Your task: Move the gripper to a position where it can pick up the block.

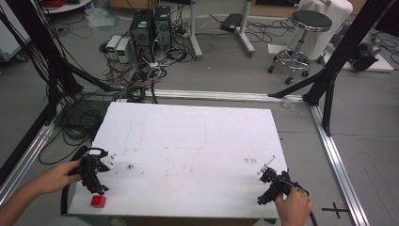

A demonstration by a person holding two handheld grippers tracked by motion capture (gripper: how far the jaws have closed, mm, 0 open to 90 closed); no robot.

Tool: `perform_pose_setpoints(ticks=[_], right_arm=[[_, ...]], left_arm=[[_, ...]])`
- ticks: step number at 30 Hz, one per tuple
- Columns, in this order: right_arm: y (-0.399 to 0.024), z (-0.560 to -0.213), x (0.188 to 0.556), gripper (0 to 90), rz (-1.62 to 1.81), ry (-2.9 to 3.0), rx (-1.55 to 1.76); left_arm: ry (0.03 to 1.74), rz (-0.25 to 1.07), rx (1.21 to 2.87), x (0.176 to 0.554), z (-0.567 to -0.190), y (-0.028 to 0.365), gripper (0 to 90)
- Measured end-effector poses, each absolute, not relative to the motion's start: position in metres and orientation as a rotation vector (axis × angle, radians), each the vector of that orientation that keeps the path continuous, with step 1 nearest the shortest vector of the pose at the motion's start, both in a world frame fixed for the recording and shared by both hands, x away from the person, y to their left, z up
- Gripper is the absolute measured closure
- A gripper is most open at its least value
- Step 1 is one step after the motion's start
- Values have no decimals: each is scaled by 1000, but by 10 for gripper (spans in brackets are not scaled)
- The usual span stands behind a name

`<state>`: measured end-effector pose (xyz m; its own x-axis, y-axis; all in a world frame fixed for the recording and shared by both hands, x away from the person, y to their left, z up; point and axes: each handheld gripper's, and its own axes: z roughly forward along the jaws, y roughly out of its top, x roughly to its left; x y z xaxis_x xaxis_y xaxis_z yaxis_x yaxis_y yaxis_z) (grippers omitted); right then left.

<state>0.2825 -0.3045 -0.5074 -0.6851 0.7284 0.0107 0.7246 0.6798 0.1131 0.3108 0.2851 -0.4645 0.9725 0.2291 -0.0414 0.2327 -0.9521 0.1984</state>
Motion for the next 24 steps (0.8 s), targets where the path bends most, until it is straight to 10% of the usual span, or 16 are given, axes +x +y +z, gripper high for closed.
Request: perform_pose_setpoints(ticks=[24], right_arm=[[-303, -509, 282, 42, 157, 2850, 1235]], left_arm=[[177, -18, 2944, 291, -465, 295, 231]])
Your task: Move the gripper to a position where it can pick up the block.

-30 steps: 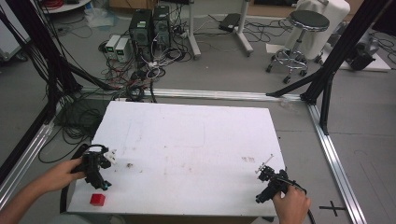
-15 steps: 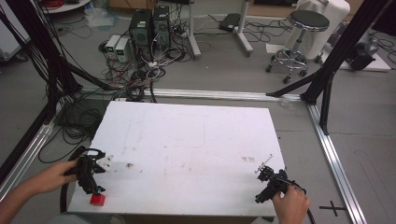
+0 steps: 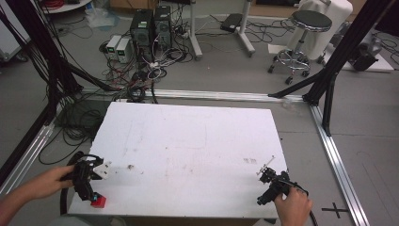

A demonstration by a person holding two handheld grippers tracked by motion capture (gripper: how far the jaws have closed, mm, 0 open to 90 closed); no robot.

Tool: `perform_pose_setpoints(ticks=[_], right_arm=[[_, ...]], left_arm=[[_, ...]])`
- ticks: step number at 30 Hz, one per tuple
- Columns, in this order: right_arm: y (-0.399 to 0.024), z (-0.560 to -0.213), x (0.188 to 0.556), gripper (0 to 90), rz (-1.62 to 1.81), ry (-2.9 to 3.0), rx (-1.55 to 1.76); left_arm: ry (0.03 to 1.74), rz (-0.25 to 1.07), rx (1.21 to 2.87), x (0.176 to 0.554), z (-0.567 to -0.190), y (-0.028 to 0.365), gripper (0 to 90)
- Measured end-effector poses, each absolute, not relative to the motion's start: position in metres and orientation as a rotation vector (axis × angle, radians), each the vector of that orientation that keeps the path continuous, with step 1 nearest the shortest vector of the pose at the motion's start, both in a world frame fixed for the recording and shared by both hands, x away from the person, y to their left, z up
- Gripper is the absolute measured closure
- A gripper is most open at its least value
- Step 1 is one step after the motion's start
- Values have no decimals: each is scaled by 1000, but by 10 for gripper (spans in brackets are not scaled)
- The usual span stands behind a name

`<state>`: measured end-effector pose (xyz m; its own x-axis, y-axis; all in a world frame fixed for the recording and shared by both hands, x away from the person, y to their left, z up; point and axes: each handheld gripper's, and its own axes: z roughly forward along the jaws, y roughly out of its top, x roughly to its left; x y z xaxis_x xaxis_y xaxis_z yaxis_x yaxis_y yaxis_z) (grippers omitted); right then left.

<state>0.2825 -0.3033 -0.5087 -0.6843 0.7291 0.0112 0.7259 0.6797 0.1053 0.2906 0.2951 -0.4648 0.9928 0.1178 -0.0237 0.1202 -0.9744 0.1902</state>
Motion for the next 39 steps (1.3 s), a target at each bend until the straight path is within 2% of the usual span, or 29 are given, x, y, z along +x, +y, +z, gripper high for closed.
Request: perform_pose_setpoints(ticks=[17, 39], right_arm=[[-303, -511, 283, 42, 157, 2860, 1227], [-303, -512, 282, 42, 151, 2861, 1237]], left_arm=[[46, 11, 2980, 277, -471, 297, 230], [2, 27, 3021, 259, -497, 300, 230]])
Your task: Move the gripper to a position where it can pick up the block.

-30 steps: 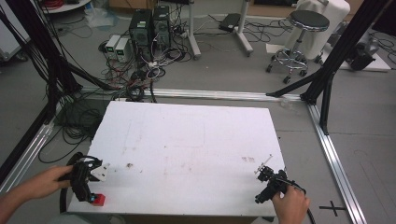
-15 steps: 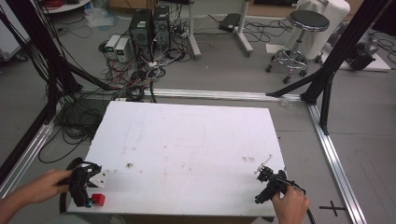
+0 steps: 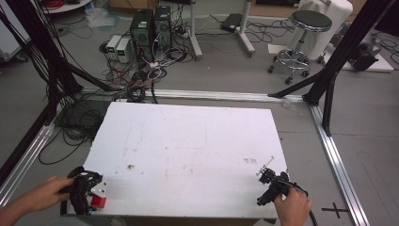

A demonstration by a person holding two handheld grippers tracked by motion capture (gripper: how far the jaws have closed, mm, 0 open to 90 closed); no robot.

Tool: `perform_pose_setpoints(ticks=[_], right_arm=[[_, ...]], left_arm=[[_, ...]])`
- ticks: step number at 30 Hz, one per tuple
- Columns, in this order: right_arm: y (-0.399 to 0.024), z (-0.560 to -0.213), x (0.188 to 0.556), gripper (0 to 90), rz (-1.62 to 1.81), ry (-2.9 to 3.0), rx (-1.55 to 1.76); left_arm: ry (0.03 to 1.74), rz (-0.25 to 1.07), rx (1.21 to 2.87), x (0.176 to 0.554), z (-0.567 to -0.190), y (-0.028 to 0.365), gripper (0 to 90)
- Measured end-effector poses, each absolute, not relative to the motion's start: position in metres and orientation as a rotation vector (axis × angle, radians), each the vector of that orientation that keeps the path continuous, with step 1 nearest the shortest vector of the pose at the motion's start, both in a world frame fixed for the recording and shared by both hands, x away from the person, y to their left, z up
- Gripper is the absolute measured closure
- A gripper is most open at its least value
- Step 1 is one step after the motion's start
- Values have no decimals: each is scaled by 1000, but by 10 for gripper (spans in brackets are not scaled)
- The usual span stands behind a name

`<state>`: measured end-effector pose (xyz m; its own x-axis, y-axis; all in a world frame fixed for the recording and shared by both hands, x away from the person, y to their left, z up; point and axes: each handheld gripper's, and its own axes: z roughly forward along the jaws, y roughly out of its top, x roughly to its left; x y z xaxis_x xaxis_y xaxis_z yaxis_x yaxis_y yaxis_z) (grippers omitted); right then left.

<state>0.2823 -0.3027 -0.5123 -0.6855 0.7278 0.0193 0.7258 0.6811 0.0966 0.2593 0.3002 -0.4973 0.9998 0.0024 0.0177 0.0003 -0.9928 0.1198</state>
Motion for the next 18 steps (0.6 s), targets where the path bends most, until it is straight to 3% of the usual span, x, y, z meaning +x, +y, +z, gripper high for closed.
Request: perform_pose_setpoints(ticks=[18], right_arm=[[-304, -512, 282, 42, 154, 2865, 1233]], left_arm=[[-36, 22, 3048, 256, -509, 296, 231]])
